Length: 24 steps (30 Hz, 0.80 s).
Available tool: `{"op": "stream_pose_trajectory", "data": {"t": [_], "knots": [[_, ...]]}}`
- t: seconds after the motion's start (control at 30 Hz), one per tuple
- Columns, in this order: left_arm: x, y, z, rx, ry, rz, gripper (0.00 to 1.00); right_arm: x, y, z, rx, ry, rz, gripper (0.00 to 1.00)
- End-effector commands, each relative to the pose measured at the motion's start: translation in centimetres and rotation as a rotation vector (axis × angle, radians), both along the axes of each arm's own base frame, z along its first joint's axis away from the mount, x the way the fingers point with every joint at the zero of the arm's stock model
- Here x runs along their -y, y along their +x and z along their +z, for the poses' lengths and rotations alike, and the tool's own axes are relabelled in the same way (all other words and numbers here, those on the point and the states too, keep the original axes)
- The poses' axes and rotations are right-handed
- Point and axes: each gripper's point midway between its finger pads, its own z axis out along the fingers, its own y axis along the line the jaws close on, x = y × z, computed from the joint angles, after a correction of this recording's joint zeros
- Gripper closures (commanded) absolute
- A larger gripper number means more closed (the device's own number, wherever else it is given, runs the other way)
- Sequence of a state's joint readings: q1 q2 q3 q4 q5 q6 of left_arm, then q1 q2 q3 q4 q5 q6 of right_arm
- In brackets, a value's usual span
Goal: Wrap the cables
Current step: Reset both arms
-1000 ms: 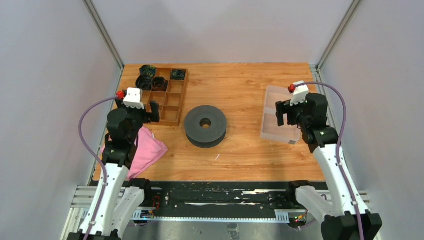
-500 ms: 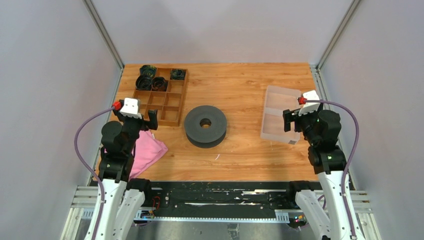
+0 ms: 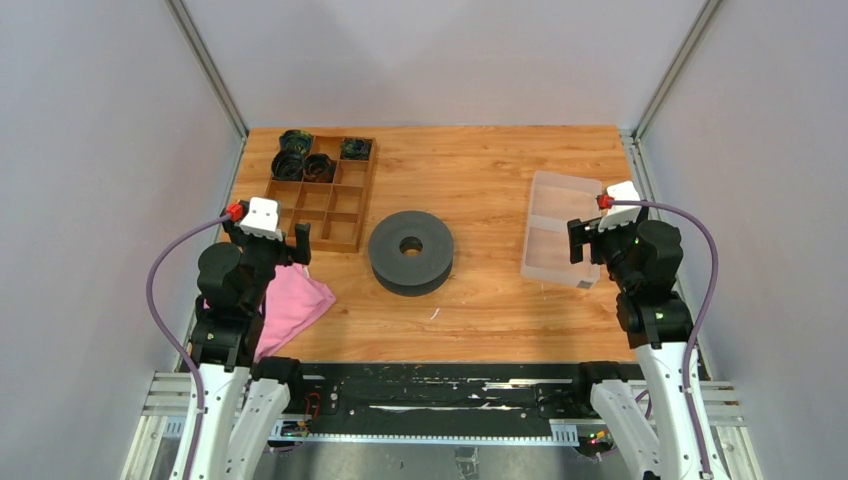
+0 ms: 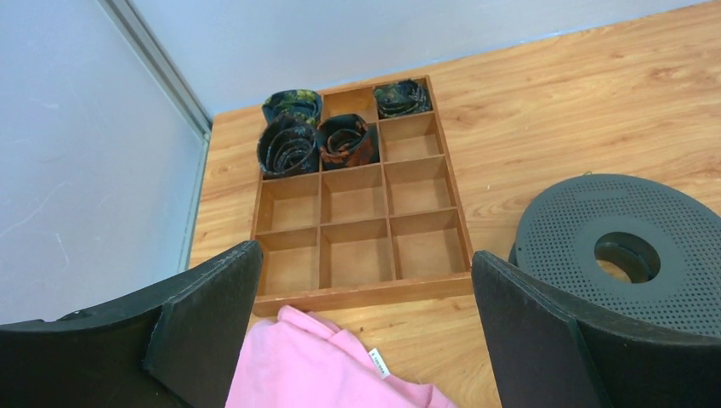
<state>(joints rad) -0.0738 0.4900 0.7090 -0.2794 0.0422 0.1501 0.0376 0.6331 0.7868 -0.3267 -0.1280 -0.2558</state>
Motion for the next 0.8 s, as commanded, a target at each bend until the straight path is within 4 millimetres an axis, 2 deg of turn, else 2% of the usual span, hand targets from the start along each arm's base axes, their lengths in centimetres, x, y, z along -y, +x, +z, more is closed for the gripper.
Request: {"op": "stream_pose_trajectory", "data": {"t": [0.0,0.77], "knots": [[-0.38,-0.16,1.22,0.026,0.014,0.014,0.02,0.5,0.1,0.11,0.012,-0.019,-0.01,0.13],[-0.56,-0.06,0.98,0.023,0.015,0.024,0.02,0.54,0.22,-0.44,-0.001,-0.025,-0.01,0.14]]}}
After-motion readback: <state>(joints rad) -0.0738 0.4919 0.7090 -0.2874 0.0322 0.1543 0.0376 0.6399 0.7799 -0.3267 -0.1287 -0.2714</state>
